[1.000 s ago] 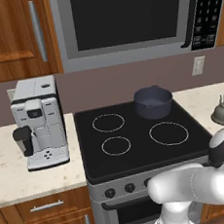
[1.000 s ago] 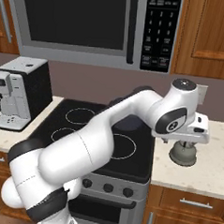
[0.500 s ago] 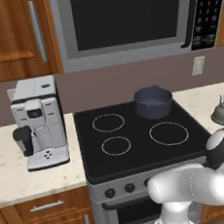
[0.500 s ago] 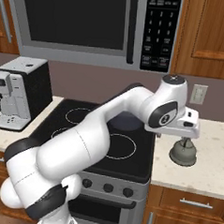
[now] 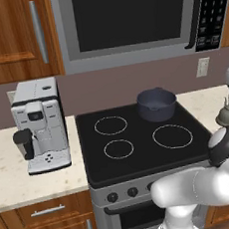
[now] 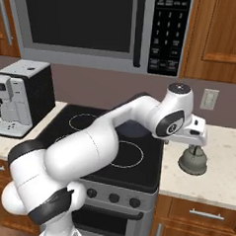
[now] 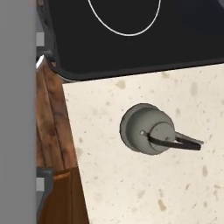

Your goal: Pick the kettle from the counter and place it on a stove burner. Then turn the burner on.

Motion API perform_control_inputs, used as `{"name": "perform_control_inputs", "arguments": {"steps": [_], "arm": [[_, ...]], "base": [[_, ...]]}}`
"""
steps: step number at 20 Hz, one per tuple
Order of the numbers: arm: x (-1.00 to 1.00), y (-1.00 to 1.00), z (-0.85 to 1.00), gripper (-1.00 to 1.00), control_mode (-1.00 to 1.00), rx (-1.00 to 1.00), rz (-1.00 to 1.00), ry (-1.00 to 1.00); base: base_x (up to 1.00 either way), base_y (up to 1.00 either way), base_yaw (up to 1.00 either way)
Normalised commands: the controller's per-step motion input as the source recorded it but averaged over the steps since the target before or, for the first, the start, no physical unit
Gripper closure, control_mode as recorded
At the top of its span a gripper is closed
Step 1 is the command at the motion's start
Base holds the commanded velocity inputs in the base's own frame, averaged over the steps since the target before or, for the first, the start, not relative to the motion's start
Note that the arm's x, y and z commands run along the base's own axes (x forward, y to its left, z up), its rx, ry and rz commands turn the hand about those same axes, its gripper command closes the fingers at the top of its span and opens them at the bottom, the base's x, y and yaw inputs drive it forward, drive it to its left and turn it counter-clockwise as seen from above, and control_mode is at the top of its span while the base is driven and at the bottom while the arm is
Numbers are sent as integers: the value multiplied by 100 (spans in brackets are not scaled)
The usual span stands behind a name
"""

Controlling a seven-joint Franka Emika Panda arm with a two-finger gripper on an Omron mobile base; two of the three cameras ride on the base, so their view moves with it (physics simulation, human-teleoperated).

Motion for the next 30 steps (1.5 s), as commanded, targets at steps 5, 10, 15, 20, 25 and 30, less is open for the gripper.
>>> {"name": "perform_control_inputs", "arguments": {"steps": [5,10,15,20,25,30], "arm": [[32,-3,-17,-100,-100,0,-2,-6],[26,-23,-9,-100,-100,0,-2,-3],[18,-35,-13,-100,-100,0,-1,0],[24,-24,-10,-100,-100,4,0,0],[27,-12,-11,-100,-100,8,0,0],[17,-17,-12,-100,-100,3,0,0]], "base": [[0,0,0],[0,0,0],[0,0,0],[0,0,0],[0,0,0],[0,0,0]]}}
